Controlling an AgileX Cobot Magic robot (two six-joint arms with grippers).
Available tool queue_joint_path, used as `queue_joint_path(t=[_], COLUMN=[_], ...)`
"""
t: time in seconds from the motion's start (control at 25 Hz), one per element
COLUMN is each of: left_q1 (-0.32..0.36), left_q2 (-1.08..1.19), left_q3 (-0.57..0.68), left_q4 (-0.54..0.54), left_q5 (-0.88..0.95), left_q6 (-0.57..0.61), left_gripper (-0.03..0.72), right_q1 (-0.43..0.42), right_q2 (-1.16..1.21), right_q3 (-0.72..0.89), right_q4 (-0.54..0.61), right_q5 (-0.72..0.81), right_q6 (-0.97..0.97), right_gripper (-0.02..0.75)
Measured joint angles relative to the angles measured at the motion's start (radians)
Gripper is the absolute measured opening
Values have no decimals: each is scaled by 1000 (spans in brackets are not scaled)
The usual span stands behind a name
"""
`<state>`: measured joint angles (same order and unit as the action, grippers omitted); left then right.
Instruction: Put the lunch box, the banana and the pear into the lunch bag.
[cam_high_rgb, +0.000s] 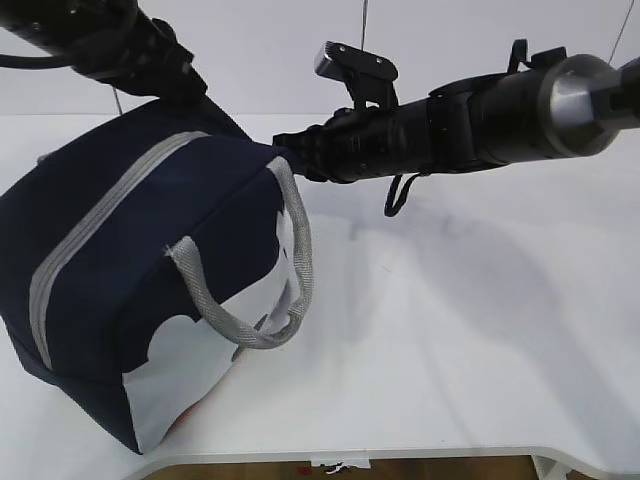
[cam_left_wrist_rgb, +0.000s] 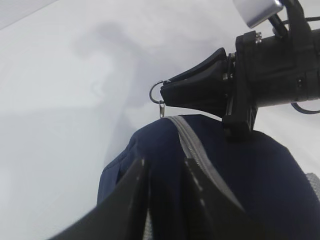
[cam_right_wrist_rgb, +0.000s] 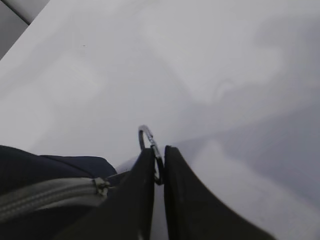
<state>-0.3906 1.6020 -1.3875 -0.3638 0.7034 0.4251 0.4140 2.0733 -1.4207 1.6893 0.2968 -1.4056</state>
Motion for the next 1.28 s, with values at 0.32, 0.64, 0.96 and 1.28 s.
queue_joint_path(t=[0.32,0.64,0.96,1.28], left_q1=[0,0,33,111], left_q2=[0,0,0,-43], left_q3=[0,0,0,0], left_q4=[-5,-7,-13,-25], left_q5=[-11,-11,52,122], left_q6=[0,0,0,-2], left_gripper=[297,303,319,320], right_q1=[-6,-6,-12,-14], right_q2=[-15,-84,-153,-213], right_q3=[0,0,0,0], right_q4=[-7,-77,-216,-467], right_q5=[-17,-17,60,117], right_q6=[0,-4,-4,134], right_gripper=[256,298,301,302])
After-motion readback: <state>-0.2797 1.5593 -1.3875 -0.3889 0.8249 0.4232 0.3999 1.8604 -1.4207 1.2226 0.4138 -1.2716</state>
